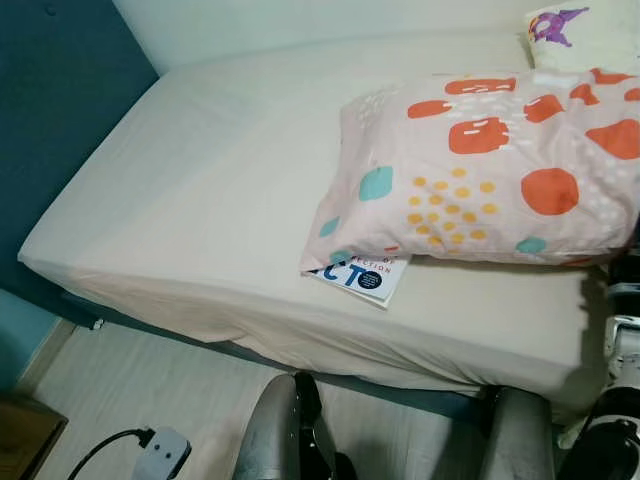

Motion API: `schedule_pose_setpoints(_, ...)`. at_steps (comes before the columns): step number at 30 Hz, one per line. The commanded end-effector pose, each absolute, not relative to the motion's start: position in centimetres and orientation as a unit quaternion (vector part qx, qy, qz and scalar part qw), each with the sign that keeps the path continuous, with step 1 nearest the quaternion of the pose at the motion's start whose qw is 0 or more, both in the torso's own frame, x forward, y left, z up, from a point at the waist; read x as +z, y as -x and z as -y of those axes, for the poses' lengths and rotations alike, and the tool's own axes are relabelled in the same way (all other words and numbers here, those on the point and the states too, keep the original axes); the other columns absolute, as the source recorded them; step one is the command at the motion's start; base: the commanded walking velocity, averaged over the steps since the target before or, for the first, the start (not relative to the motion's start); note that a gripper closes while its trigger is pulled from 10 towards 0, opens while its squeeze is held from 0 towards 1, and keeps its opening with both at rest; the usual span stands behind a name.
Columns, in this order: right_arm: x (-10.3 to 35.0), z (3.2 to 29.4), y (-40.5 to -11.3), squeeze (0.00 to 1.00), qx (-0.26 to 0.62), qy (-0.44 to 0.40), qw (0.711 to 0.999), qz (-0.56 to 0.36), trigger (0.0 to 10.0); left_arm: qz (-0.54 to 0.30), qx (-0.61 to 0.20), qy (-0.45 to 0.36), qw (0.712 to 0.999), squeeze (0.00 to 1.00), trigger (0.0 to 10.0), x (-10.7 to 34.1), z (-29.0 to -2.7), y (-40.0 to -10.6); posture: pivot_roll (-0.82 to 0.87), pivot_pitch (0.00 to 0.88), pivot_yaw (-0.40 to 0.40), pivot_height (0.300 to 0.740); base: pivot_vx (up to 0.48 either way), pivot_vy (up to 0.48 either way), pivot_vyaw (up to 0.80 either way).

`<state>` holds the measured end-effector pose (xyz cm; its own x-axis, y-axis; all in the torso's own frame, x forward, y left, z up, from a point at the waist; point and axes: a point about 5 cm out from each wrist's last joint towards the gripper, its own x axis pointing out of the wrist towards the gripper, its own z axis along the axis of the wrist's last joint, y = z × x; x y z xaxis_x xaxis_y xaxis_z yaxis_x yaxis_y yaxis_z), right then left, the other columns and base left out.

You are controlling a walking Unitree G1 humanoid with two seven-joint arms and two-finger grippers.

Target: Clean up the room

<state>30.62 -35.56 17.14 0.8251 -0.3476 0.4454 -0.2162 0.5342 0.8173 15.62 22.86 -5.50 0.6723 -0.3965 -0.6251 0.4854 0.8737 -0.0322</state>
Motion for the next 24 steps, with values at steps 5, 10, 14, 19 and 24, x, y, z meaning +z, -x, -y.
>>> schedule_pose_setpoints(5, 14.2, 31.6, -32.1, 0.0, -0.031, -0.495, 0.846, 0.197, 10.0, -0.353, -0.231, -0.071, 0.904, 0.0, 10.0, -6.0, -23.8, -14.4, 0.14, 0.266, 0.315, 0.339, 0.0, 0.0, 0.0)
schedule_pose_setpoints(10, 14.3, 28.4, -32.5, 0.0, 0.061, -0.477, 0.858, 0.179, 10.0, -0.352, -0.237, -0.072, 0.903, 0.0, 10.0, -6.1, -23.3, -14.8, 0.13, 0.255, 0.313, 0.339, 0.0, 0.0, 0.0)
schedule_pose_setpoints(14, 14.8, 25.3, -32.6, 0.0, 0.126, -0.461, 0.862, 0.17, 10.0, -0.352, -0.241, -0.075, 0.901, 0.0, 10.0, -6.1, -22.9, -15.3, 0.12, 0.247, 0.311, 0.339, 0.0, 0.0, 0.0)
schedule_pose_setpoints(19, 15.0, 25.4, -32.7, 0.0, 0.108, -0.478, 0.852, 0.183, 10.0, -0.354, -0.244, -0.077, 0.899, 0.0, 10.0, -6.2, -22.7, -15.3, 0.1, 0.239, 0.312, 0.339, 0.0, 0.0, 0.0)
schedule_pose_setpoints(24, 15.2, 26.3, -32.8, 0.0, 0.067, -0.491, 0.847, 0.193, 10.0, -0.357, -0.247, -0.079, 0.898, 0.0, 10.0, -6.4, -22.5, -15.3, 0.1, 0.235, 0.313, 0.339, 0.0, 0.0, 0.0)
